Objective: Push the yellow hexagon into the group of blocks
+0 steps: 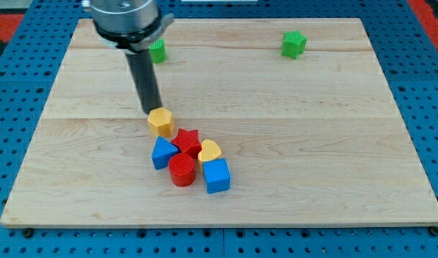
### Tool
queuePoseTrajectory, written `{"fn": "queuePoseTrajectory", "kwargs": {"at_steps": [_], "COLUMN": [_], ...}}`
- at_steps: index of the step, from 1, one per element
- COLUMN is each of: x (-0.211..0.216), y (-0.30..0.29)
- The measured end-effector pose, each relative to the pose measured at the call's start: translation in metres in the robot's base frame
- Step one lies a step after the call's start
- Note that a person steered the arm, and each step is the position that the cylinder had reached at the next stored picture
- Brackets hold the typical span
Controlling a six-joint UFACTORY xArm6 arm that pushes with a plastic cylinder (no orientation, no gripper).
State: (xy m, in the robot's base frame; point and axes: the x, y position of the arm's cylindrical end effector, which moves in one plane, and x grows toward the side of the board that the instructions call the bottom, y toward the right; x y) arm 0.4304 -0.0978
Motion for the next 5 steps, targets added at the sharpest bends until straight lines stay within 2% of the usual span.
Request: {"fn": "queuePoseTrajectory", "kwargs": {"at_steps": [2,5], "x": [0.021,-0.162], "y": [0.020,0.039]}}
